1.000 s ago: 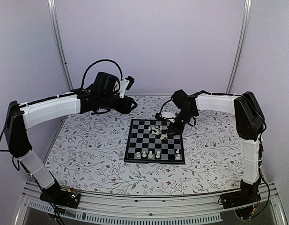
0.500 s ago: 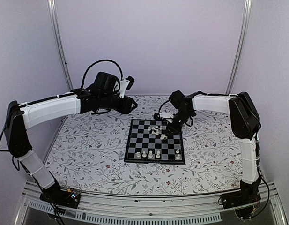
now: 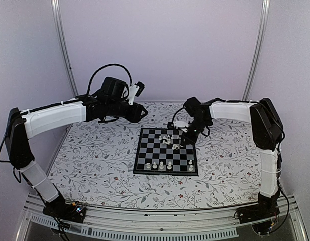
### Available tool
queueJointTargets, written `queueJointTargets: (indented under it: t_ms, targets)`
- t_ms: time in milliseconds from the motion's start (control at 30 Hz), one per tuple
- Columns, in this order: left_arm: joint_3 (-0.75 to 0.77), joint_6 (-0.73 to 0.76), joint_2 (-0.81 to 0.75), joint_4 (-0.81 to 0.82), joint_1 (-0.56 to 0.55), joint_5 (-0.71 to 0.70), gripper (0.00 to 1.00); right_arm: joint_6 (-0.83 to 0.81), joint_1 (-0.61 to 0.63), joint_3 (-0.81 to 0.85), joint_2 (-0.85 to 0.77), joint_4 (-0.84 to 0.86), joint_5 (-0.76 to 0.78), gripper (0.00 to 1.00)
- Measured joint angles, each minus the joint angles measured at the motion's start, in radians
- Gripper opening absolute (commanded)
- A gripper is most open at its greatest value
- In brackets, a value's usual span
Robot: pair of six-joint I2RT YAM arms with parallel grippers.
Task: Set up the chess pieces on the board
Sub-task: Pick up the chess piece from the chessboard, then place the chess piece on the chessboard.
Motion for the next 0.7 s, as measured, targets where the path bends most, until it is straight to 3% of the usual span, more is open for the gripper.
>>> queueJointTargets:
  t_ms: [333, 700]
  targets:
    - [0.003, 0.0, 0.0, -0.002, 0.0, 0.0, 0.48, -0.049, 0.016, -0.232, -0.257, -0.006, -0.063, 0.04]
    - [0.012, 0.0, 0.005, -0.008, 0.0, 0.004, 0.48, -0.087, 0.14, -0.345, -0.279, -0.02, -0.074, 0.05]
